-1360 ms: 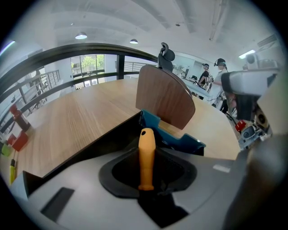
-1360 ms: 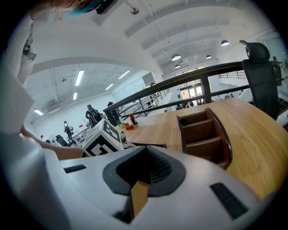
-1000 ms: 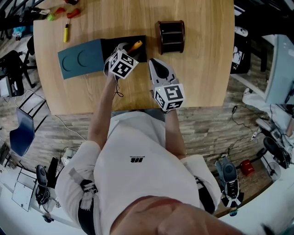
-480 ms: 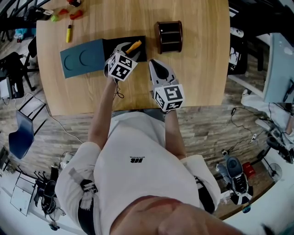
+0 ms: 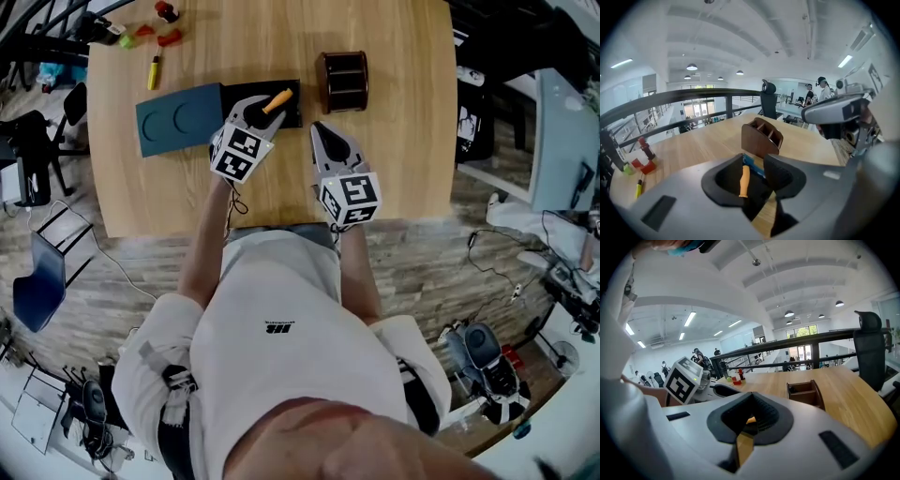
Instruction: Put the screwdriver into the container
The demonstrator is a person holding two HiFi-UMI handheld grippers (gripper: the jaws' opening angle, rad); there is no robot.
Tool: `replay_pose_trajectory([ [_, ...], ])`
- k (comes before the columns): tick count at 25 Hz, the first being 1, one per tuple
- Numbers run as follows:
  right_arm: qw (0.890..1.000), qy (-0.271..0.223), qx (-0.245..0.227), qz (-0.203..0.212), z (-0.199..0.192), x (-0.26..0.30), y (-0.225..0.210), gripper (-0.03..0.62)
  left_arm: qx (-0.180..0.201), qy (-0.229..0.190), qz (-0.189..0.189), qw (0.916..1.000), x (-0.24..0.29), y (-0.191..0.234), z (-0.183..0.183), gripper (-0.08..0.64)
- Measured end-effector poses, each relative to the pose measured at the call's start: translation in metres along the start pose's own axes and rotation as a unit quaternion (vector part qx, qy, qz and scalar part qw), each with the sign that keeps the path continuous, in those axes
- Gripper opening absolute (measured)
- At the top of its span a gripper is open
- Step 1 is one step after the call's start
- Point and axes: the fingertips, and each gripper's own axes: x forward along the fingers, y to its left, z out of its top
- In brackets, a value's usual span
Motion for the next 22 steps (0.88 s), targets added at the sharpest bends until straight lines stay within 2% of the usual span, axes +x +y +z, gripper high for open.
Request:
replay_pose_trajectory([
  [5, 1.000, -0.013, -0.016, -0.004, 0.011, -0.012, 0.010, -0.005, 0.009, -0.046, 0.007, 0.9989, -0.041, -0.005, 0.025, 0.107],
  [12, 0.999, -0.030, -0.034, -0.004, 0.024, -0.033, 0.031, -0.005, 0.001, -0.104, 0.023, 0.9943, -0.101, -0.015, 0.046, 0.065],
  [19, 0.998, -0.042, -0.055, 0.001, 0.031, -0.047, 0.058, -0.005, -0.013, -0.152, 0.031, 0.9878, -0.148, -0.026, 0.053, 0.031],
  [22, 0.997, -0.047, -0.056, 0.005, 0.032, -0.054, 0.067, -0.005, -0.017, -0.160, 0.030, 0.9865, -0.159, -0.034, 0.051, 0.020],
])
